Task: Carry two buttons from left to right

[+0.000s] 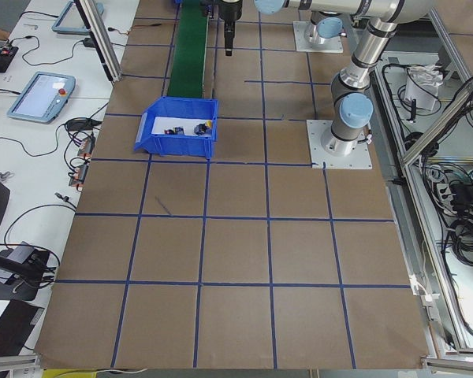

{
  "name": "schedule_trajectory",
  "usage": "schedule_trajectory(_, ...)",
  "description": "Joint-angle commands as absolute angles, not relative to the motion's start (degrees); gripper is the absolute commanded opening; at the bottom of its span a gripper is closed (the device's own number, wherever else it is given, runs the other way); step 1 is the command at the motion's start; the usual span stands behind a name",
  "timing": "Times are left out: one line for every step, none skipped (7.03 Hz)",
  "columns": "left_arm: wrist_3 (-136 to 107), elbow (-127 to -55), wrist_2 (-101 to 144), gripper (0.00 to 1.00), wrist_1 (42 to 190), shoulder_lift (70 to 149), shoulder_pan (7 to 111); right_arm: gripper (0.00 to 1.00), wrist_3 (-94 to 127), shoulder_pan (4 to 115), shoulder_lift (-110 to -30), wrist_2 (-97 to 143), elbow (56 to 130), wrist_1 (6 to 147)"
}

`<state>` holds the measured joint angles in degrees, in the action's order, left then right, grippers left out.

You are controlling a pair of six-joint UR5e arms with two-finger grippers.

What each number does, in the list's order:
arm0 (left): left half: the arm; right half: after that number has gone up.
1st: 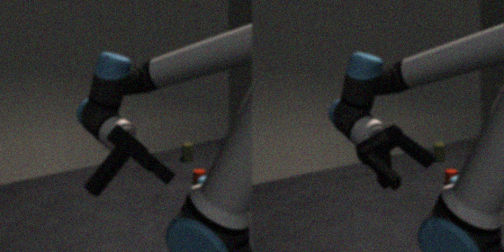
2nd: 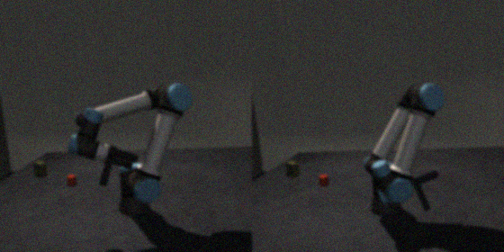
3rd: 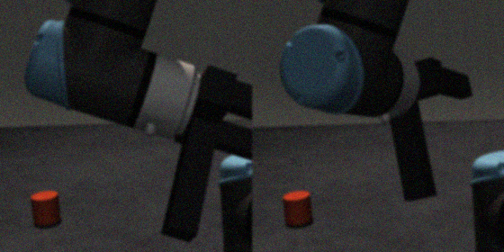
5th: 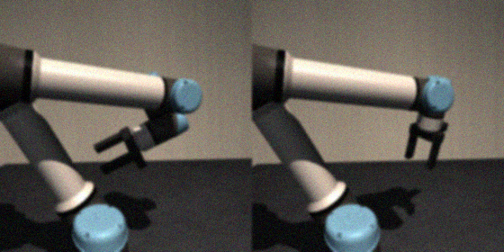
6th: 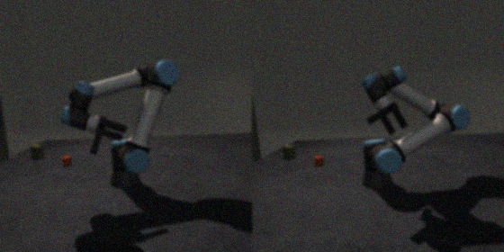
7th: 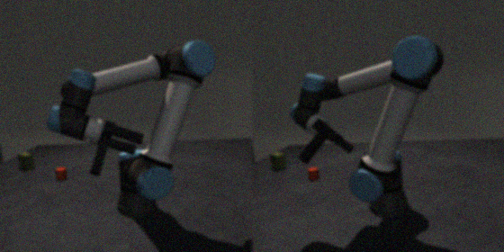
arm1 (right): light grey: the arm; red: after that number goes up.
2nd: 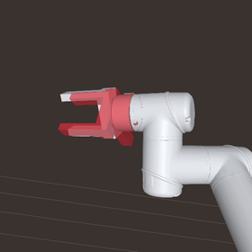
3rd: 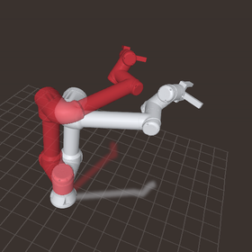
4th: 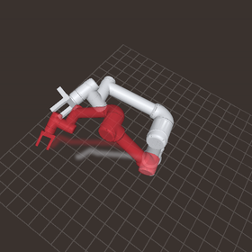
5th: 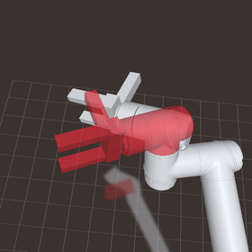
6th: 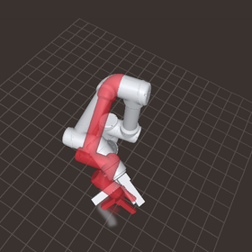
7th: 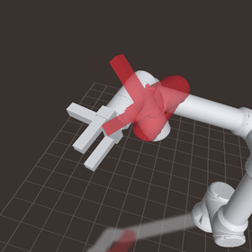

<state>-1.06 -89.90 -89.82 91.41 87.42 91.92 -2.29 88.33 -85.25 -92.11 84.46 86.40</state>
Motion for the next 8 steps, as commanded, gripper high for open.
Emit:
schedule_trajectory(-1.1, -89.8, -89.7, 1.0, 91.4, 87.5, 91.9, 1.0, -2.3, 88.3, -85.3, -92.1, 84.5, 86.4)
schedule_trajectory(-1.1, -89.8, -89.8, 1.0, 91.5, 87.4, 91.8, 1.0, -2.3, 88.3, -85.3, -92.1, 84.5, 86.4)
schedule_trajectory(-1.1, -89.9, -89.8, 1.0, 91.4, 87.4, 91.8, 1.0, -2.3, 88.3, -85.3, -92.1, 84.5, 86.4)
schedule_trajectory(-1.0, -90.0, -89.6, 1.0, 91.4, 87.3, 91.7, 1.0, -2.3, 88.3, -85.3, -92.1, 84.5, 86.4)
schedule_trajectory(-1.0, -90.0, -89.6, 1.0, 91.4, 87.3, 91.6, 1.0, -2.3, 88.3, -85.3, -92.1, 84.5, 86.4)
schedule_trajectory(-1.0, -90.5, -89.7, 1.0, 91.4, 87.0, 91.6, 1.0, -2.3, 88.3, -85.3, -92.1, 84.5, 86.4)
schedule_trajectory(-0.4, -91.0, -89.4, 1.0, 90.7, 87.7, 91.2, 1.0, -2.3, 88.3, -85.3, -92.1, 84.5, 86.4)
schedule_trajectory(-0.8, -90.6, -89.2, 1.0, 89.1, 88.4, 91.1, 1.0, -2.3, 88.3, -85.3, -92.1, 84.5, 86.4)
